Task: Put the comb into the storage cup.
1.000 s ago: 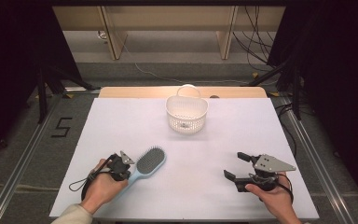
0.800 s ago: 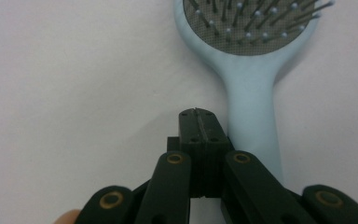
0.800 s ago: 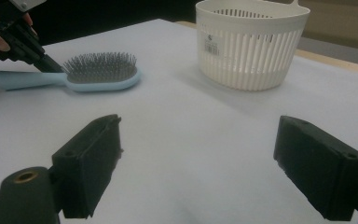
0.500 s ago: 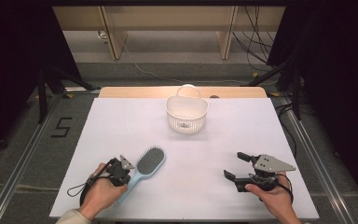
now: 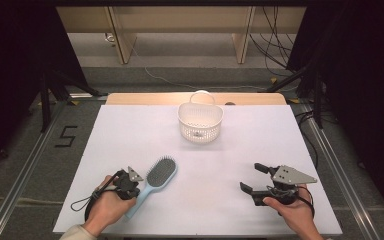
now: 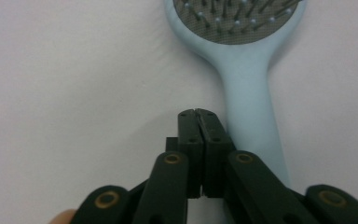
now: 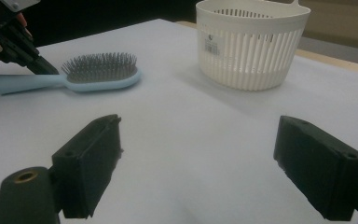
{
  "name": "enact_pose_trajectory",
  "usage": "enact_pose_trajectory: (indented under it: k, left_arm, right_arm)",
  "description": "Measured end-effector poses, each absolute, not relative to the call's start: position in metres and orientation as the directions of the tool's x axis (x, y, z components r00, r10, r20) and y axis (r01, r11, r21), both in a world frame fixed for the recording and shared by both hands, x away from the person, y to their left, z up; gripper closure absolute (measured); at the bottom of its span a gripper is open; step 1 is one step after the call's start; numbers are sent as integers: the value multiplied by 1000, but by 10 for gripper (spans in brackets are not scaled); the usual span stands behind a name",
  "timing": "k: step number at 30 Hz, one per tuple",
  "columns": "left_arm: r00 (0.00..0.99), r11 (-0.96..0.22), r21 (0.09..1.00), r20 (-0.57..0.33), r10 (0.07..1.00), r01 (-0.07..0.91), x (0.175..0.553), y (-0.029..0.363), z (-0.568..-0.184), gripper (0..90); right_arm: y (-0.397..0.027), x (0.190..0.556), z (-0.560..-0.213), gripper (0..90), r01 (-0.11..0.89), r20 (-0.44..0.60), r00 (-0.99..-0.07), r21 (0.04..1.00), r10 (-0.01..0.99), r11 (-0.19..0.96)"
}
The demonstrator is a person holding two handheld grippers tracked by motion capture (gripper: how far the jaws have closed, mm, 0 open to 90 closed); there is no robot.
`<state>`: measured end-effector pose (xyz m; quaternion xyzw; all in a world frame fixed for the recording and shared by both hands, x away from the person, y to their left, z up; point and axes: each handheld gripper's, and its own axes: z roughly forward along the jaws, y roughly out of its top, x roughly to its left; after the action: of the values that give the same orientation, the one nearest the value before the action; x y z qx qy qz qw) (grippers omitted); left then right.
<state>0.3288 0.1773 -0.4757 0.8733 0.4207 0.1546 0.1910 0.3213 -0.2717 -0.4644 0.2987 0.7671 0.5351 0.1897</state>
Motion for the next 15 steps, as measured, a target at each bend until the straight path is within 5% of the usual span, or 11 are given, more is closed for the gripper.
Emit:
enact_pose_trajectory:
  k: [8,15]
  left_arm:
    - [562,-487,575,56,825,658,333,182,-451,568]
    - [587,-486,523,-34,809,700,337,171,-442,260]
  right_arm:
    - [-272,322,-465,156,258,27,-749,932,662,254]
    - [-272,322,-465,156,261,26,-746,931,666,256]
